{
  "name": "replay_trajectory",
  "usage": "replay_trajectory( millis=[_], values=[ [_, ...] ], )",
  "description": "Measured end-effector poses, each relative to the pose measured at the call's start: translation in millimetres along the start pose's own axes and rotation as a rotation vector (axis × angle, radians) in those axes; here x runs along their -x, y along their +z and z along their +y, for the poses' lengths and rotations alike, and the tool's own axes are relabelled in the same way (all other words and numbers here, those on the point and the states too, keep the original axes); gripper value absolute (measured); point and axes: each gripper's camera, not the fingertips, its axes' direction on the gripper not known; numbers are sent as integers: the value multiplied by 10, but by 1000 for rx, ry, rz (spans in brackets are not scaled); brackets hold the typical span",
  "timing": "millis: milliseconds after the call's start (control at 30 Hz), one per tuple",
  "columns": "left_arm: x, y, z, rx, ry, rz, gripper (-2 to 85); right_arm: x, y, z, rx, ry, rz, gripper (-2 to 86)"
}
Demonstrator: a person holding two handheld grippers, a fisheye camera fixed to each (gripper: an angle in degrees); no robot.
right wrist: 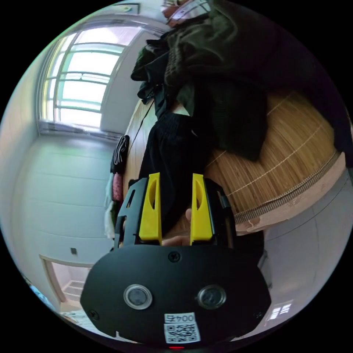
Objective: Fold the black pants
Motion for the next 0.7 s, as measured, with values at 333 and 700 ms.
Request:
replay_trajectory(
  millis=[333,700],
  values=[
    [-1054,1985,-14,258,327,-91,8,-691,-631,182,-50,107,-179,164],
    [-495,2419,-132,383,404,-254,6,-637,-593,-23,26,98,-267,162]
  ],
)
